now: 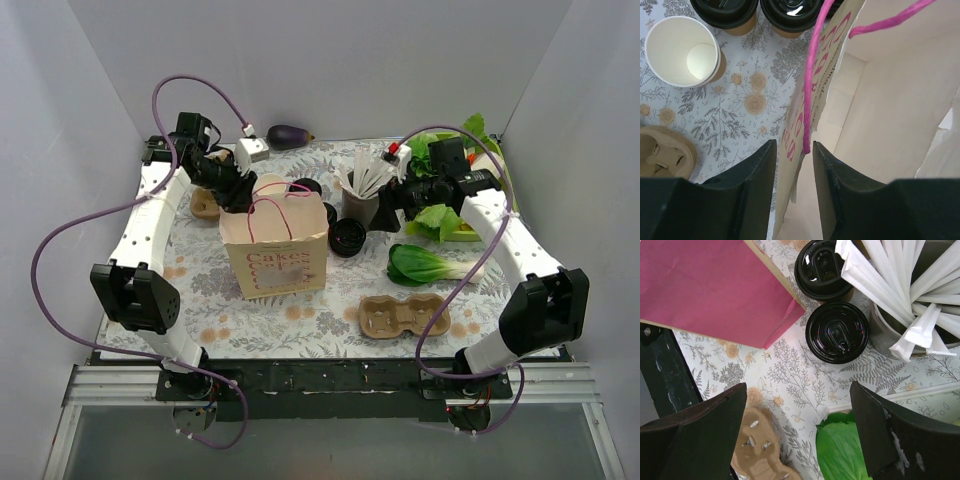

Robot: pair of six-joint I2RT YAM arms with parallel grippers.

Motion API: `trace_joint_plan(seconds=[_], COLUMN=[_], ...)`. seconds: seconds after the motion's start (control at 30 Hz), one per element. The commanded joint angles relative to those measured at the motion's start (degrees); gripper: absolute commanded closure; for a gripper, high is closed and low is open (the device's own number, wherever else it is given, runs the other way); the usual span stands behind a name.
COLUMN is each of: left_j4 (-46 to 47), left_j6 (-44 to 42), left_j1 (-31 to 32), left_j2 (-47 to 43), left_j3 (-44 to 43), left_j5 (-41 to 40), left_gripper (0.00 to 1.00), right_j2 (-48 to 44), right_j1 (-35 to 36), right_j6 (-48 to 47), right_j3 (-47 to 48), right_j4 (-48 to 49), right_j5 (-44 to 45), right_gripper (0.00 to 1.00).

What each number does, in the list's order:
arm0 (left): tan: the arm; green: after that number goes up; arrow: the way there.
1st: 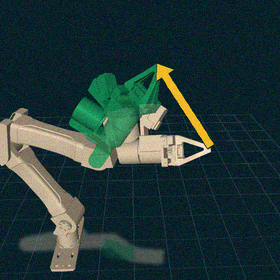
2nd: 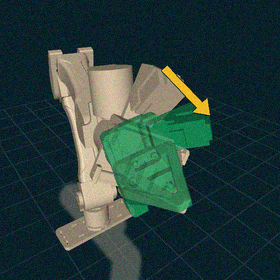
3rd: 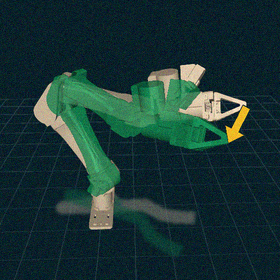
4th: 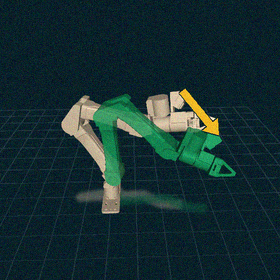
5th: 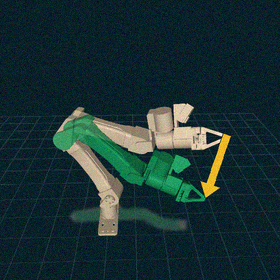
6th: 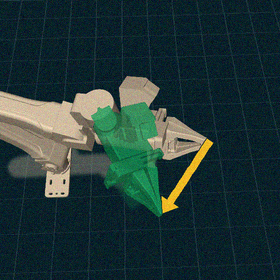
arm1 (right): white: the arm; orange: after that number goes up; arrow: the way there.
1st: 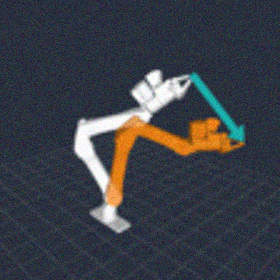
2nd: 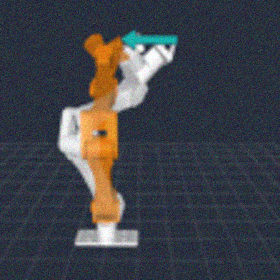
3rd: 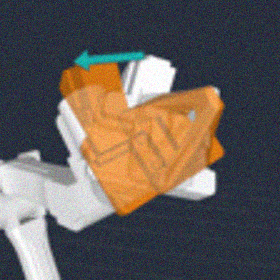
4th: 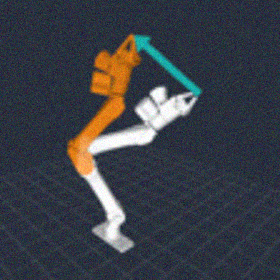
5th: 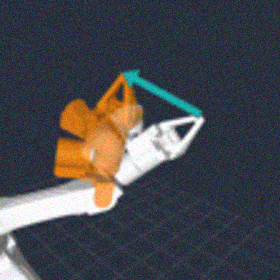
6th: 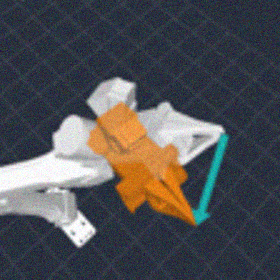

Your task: Pack the takeout coffee

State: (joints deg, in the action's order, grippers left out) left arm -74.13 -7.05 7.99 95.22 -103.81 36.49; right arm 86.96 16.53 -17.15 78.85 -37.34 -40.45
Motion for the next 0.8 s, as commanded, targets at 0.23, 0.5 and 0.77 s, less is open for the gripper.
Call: trace_joint_plan(seconds=[0.23,0.5,0.77], left_j4=[-4.89,-4.27,-3.65], left_j6=[-2.18,-0.08,2.13], left_j1=[1.24,3.96,5.72], left_j2=[-2.67,-5.48,-6.27], left_j3=[-3.6,1.5,2.12], left_j5=[1.57,2.27,1.39], left_gripper=[0.9,1.0,1.0], right_j2=[-10.57,-23.49,-24.82], right_j1=[0.08,0.08,0.52], right_j6=[-36.0,-49.03,-56.49], right_j3=[-8.41,-26.72,-30.51], right_j4=[-19.69,-19.44,-21.8], right_j5=[1.5,9.33,9.68], right_gripper=[0.08,0.07,0.13])
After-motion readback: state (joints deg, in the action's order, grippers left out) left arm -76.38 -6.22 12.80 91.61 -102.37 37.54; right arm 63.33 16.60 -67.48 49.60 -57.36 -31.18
